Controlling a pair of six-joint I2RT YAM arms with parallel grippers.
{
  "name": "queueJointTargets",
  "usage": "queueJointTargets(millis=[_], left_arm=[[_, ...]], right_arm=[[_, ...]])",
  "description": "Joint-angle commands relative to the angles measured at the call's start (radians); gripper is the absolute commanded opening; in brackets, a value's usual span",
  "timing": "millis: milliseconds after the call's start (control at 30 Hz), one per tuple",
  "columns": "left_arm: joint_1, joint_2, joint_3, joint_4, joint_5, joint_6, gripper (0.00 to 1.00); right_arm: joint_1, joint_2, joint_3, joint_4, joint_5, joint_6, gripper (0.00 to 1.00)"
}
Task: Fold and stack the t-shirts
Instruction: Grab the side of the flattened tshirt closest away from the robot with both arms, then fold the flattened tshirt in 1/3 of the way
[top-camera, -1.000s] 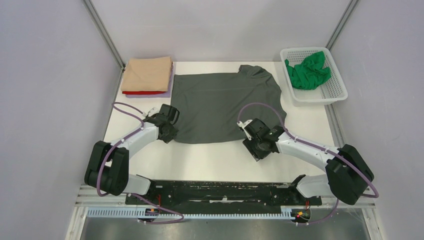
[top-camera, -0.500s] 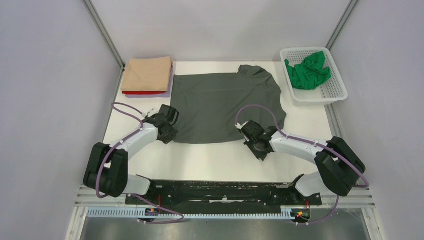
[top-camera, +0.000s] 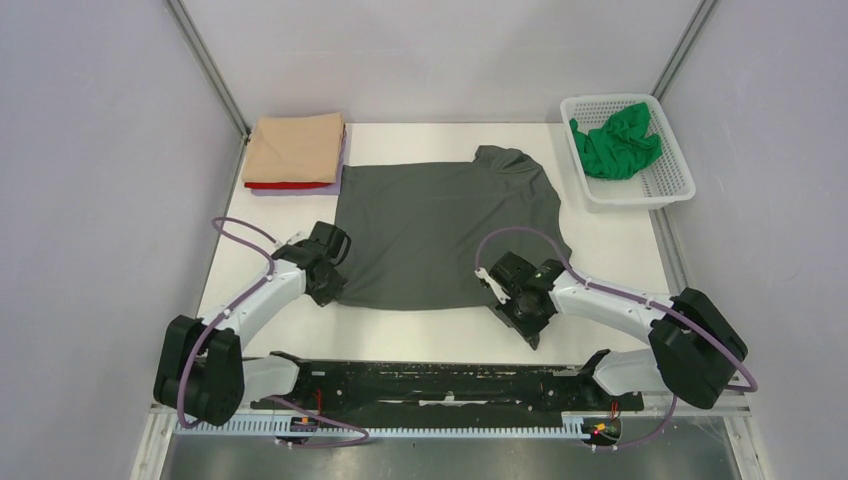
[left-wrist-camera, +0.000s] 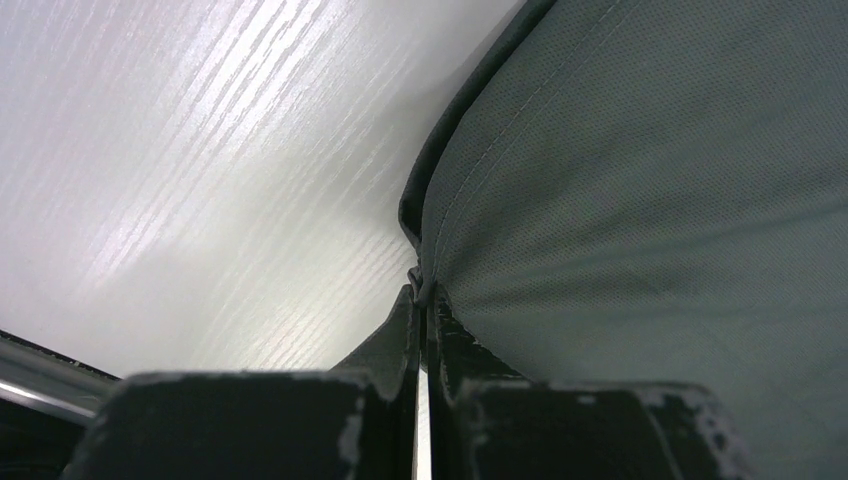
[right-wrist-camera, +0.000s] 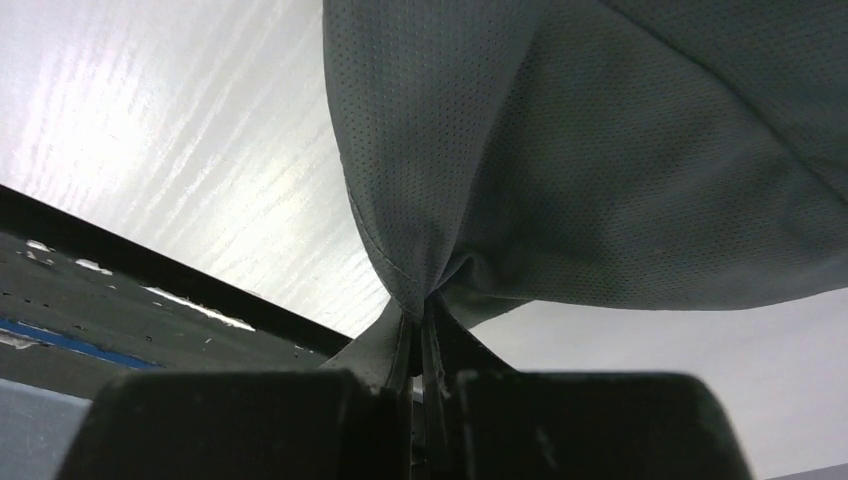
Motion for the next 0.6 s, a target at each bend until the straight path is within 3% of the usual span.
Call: queueJointTargets(millis=[0,200,567], left_arm=[[0.005,-0.027,0.03,0.021,0.035,0.056,0.02],[0.005,0.006,0.09,0.044,0.021,0.045,0.02],[0.007,0.071,0.225,0.063,-0.039,0.032,0.02]], right_arm=[[0.002,-0.004,0.09,0.005,0.058,0.006,0.0],[-0.019,-0.007,0.18,0.008,0.189,-0.01,0.0],[-0.126,0.008,0.258,0.108,0.268,-0.099,0.0]])
